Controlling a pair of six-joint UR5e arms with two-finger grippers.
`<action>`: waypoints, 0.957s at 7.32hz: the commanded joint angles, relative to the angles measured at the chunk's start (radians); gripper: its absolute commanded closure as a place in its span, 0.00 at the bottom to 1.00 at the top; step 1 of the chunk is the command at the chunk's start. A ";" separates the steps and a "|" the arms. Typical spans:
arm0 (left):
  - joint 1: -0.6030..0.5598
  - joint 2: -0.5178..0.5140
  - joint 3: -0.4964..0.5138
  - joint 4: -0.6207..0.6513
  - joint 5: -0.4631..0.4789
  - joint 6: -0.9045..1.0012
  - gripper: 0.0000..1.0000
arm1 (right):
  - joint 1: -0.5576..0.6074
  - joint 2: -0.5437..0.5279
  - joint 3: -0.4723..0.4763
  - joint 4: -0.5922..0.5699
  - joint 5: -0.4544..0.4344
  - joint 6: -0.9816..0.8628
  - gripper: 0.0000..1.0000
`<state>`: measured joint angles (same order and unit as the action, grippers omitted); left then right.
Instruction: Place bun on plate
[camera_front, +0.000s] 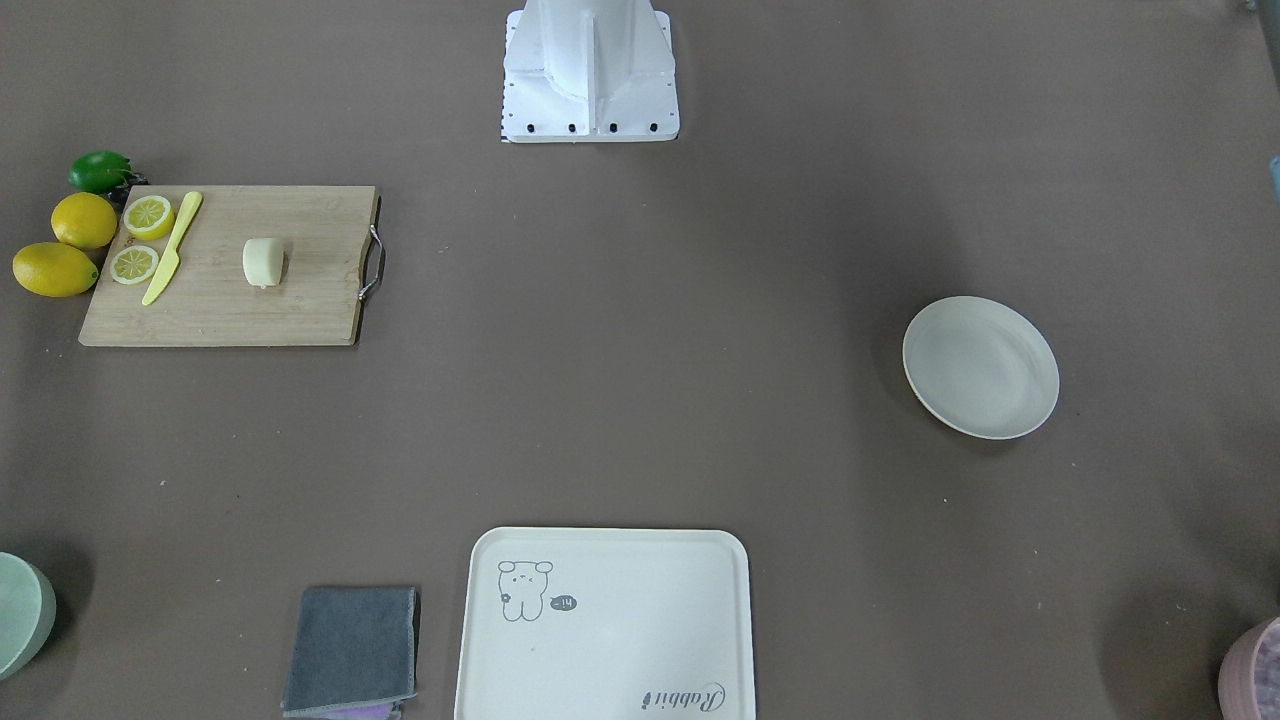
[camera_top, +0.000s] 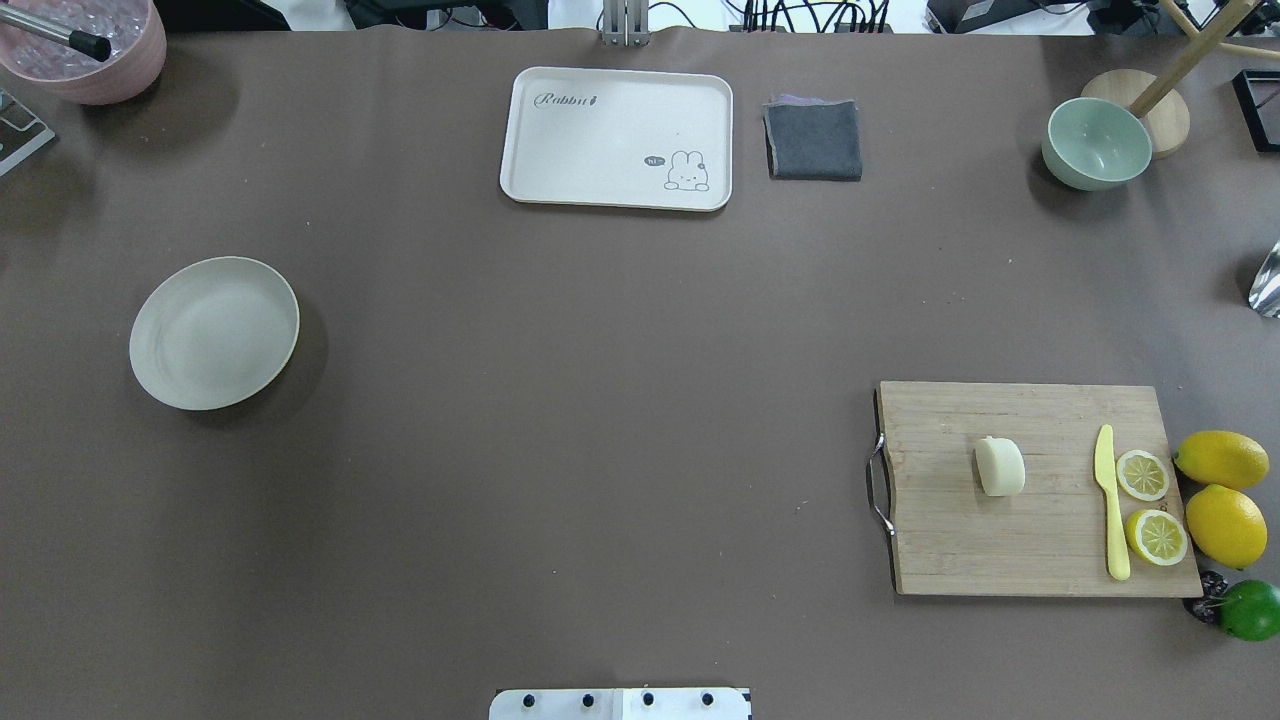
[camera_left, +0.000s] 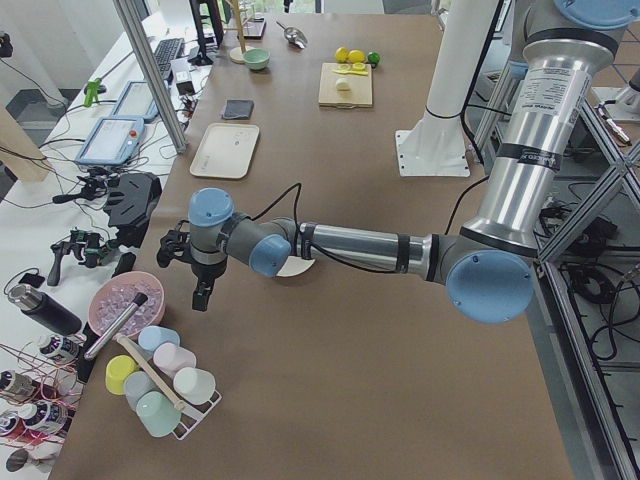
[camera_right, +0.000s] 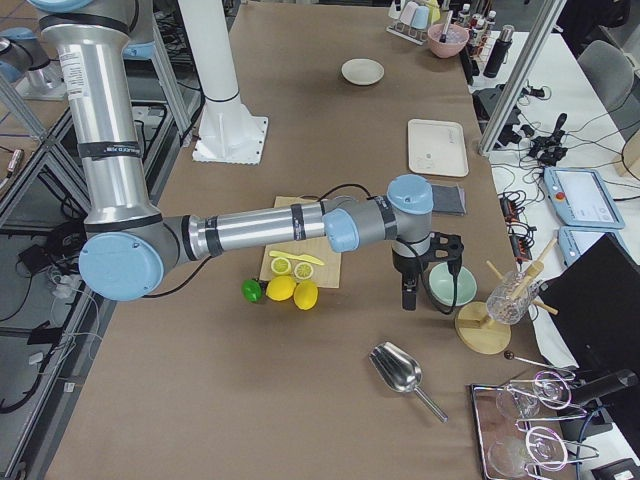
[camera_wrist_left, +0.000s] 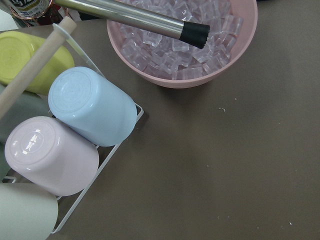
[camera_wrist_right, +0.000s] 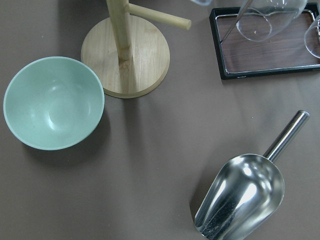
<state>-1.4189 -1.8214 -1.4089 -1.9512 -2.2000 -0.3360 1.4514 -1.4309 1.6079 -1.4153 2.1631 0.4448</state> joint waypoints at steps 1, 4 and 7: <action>0.014 -0.004 -0.027 -0.003 -0.009 0.002 0.02 | 0.000 0.001 0.001 0.001 0.000 0.002 0.00; 0.184 -0.006 -0.083 -0.009 -0.046 -0.006 0.01 | 0.000 0.001 0.009 0.003 -0.003 0.084 0.00; 0.354 -0.009 0.003 -0.122 -0.032 0.005 0.02 | -0.003 0.003 -0.005 0.004 -0.011 0.087 0.00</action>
<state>-1.1406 -1.8260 -1.4618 -2.0244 -2.2380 -0.3349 1.4500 -1.4289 1.6107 -1.4119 2.1575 0.5306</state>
